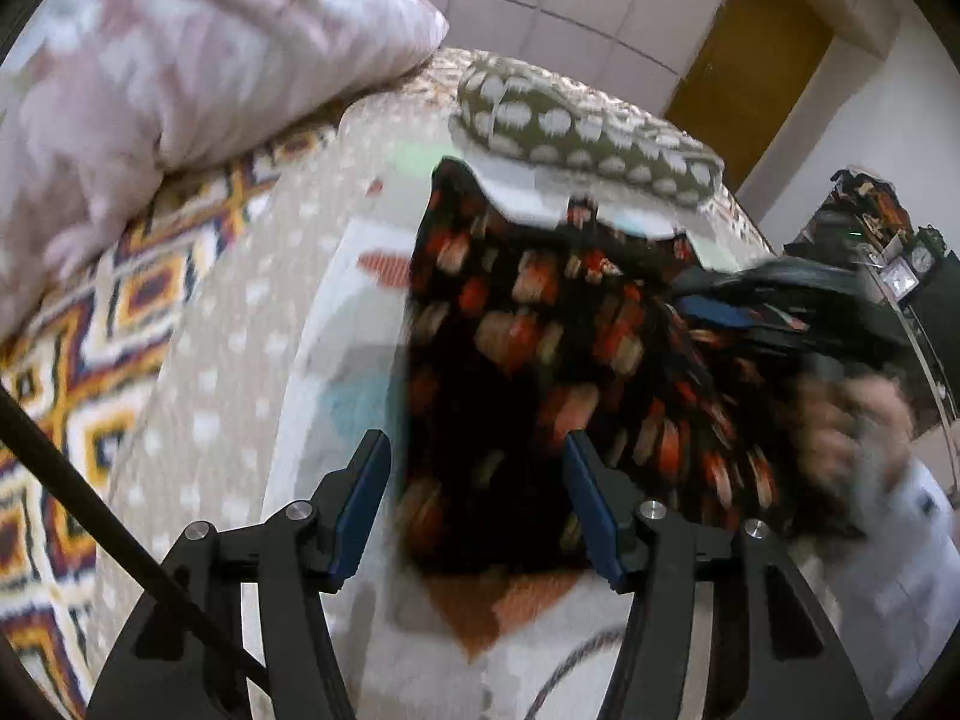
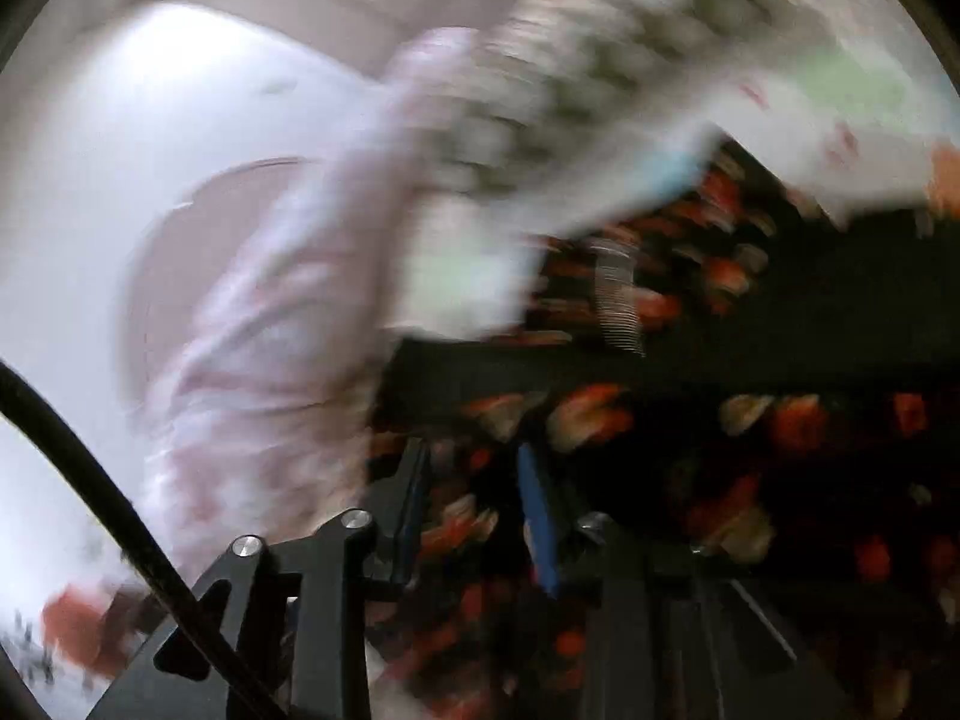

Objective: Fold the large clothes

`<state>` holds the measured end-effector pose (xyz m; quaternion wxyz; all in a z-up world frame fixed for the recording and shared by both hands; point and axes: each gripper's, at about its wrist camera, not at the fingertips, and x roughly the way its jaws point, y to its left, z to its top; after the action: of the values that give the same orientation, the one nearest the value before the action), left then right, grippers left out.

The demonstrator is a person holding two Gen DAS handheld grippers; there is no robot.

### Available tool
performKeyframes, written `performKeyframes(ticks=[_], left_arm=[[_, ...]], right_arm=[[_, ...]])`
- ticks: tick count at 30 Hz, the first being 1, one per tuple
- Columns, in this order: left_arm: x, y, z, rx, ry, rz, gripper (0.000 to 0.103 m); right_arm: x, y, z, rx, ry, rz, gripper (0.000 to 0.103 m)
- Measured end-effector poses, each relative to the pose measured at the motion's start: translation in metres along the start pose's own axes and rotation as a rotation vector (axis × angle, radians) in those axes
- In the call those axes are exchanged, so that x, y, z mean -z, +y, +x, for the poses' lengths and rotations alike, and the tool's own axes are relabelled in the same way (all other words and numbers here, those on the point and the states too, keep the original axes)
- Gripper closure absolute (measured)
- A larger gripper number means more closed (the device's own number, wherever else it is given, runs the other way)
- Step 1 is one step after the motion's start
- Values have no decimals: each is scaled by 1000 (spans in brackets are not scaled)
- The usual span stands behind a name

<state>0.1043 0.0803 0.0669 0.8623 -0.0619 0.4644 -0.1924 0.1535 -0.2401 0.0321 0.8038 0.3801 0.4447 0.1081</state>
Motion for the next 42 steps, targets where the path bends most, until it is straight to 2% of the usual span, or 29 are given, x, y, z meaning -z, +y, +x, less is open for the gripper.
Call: performKeyframes(ticks=[1, 2, 3, 4, 7, 11, 14, 15, 17, 18, 19, 23, 25, 27, 29, 30, 31, 34, 36, 38, 42], left_arm=[[8, 3, -4, 2, -2, 0, 45], [16, 6, -10, 0, -6, 4, 45], [23, 10, -18, -8, -14, 10, 45], [27, 13, -23, -14, -23, 14, 45], [41, 24, -41, -46, -56, 18, 43], [59, 38, -66, -72, -87, -23, 43], [70, 44, -84, -102, -116, -30, 40], [74, 46, -90, -115, -125, -28, 38], [81, 49, -100, -138, -142, -27, 37], [85, 50, -105, -146, -149, -28, 37], [88, 51, -109, -152, -154, -30, 37], [99, 58, -121, -141, -161, -55, 35], [104, 63, -125, -146, -160, -70, 35], [107, 67, -128, -152, -159, -80, 35], [110, 70, -133, -159, -162, -89, 35], [112, 72, -136, -161, -166, -94, 35], [113, 72, -138, -163, -170, -97, 35], [117, 70, -143, -171, -183, -91, 34], [118, 65, -143, -172, -181, -85, 33], [119, 58, -141, -165, -178, -75, 33], [122, 41, -137, -156, -161, -39, 33]], right_arm=[[0, -19, 16, 75, 6, 53, 103], [4, -47, 33, 83, 12, 140, 103], [6, -58, 32, 6, -33, 177, 103], [7, -62, 30, -18, -54, 183, 103], [9, -49, 32, 48, -51, 113, 103], [14, -41, 33, 89, -76, 109, 103], [7, -17, 25, 176, -42, 104, 103], [4, -3, 10, 191, -73, 85, 102], [8, 30, -9, 180, -148, -1, 92], [14, 49, -16, 151, -161, -42, 84], [20, 63, -17, 122, -155, -63, 83], [58, 123, 10, -44, -30, -161, 83], [78, 136, 36, -107, 54, -167, 83], [94, 136, 69, -92, 113, -143, 83], [110, 120, 107, -27, 185, -90, 84], [115, 112, 119, -8, 208, -74, 86], [117, 101, 126, -32, 199, -46, 95], [114, 91, 107, -58, 178, 46, 97], [109, 98, 72, 12, 92, -45, 96], [104, 93, 38, 35, 36, -90, 90], [101, 25, -48, 95, -81, -26, 87]])
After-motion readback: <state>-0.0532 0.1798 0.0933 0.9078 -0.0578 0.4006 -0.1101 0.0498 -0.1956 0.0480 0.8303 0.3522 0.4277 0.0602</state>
